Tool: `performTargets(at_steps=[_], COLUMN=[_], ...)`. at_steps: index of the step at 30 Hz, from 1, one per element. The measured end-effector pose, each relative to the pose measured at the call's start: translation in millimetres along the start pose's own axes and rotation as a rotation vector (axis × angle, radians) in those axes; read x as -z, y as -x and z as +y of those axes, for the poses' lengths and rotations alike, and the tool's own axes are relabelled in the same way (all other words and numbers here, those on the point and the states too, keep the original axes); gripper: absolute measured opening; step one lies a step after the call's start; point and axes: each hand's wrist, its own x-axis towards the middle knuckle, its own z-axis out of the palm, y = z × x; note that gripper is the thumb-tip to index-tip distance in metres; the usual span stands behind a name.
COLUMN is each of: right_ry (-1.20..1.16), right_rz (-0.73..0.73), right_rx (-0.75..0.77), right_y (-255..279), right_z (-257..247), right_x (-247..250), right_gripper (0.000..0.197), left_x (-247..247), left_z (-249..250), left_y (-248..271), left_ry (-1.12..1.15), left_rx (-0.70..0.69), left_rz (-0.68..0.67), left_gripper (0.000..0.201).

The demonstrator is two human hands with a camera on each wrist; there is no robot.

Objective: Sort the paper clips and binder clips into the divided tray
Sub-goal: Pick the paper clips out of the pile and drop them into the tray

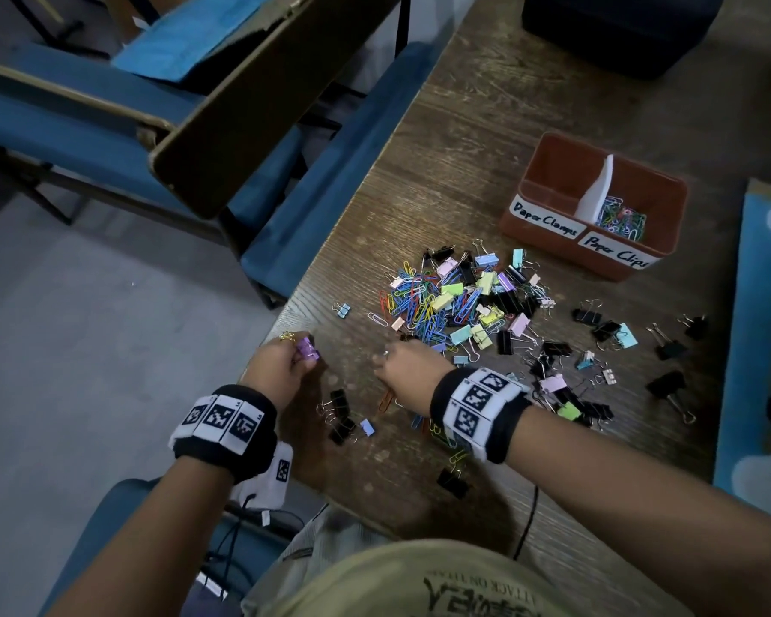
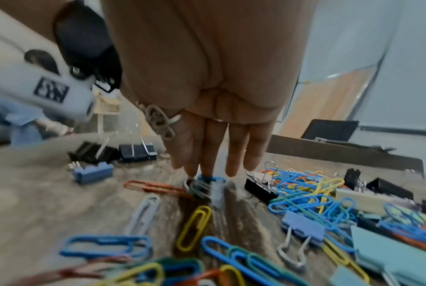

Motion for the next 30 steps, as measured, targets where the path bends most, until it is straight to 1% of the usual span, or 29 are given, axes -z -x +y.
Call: performTargets(at_steps=[2, 4, 5, 7, 9, 11, 14, 16, 17, 18, 19, 21, 22, 23, 24, 26, 27, 28, 30], right_ry=[-0.036, -0.134, -0.168, -0.216, -0.186, -0.099, 0.061, 0.087, 0.057, -0.015, -0.106, -0.287, -0.373, -0.456, -0.525, -0.607, -0.613, -0.616, -0.619], right_rz=[0.002, 0.082, 0.126, 0.118, 0.064, 0.032, -0.006, -0.025, -0.006, 0.049, 0.125, 0.298, 0.333, 0.338, 0.291, 0.143, 0.106, 0.108, 0.126], right_rx=[-0.013, -0.057, -0.089, -0.176, -0.216, -0.173, -0.023, 0.062, 0.098, 0.112, 0.094, -0.011, -0.08, -0.149, -0.222, -0.371, -0.43, -0.465, -0.497], right_y=[7, 6, 1, -11, -18, -14, 12, 33, 43, 54, 64, 83, 92, 102, 110, 119, 120, 118, 109], right_z=[2, 3, 3, 4, 5, 6, 7, 11, 16, 20, 26, 41, 49, 56, 60, 61, 59, 54, 45], right_x=[3, 9, 11, 18, 24, 21, 7, -5, -10, -12, -16, -26, -32, -38, -44, -51, -54, -55, -55], right_gripper=[0.023, 0.027, 0.036, 0.056, 0.062, 0.059, 0.057, 0.062, 0.064, 0.065, 0.064, 0.058, 0.056, 0.055, 0.06, 0.083, 0.093, 0.098, 0.097], left_x=[-2, -4, -4, -4, -4, -5, -3, -2, -3, -4, -9, -19, -24, -29, -33, -44, -51, -59, -70], left_z=[-1, 2, 4, 10, 13, 13, 14, 23, 30, 37, 43, 57, 63, 69, 74, 81, 85, 90, 102], left_y=[-1, -2, -3, -4, -6, -7, -4, 1, 4, 8, 10, 14, 18, 21, 24, 30, 32, 33, 35], left_ry=[-0.033, -0.082, -0.11, -0.155, -0.182, -0.18, -0.254, -0.344, -0.359, -0.351, -0.33, -0.303, -0.321, -0.354, -0.398, -0.449, -0.458, -0.448, -0.452], left_rx=[-0.021, -0.05, -0.056, -0.067, -0.074, -0.092, -0.137, -0.215, -0.258, -0.299, -0.342, -0.395, -0.399, -0.39, -0.373, -0.34, -0.326, -0.325, -0.373], left_rz=[-0.014, 0.007, 0.02, 0.029, 0.011, -0.001, 0.072, 0.13, 0.124, 0.094, 0.045, -0.117, -0.196, -0.256, -0.299, -0.357, -0.39, -0.414, -0.447], left_gripper=[0.026, 0.032, 0.033, 0.032, 0.034, 0.042, 0.051, 0.045, 0.041, 0.037, 0.033, 0.031, 0.035, 0.041, 0.05, 0.064, 0.066, 0.062, 0.045])
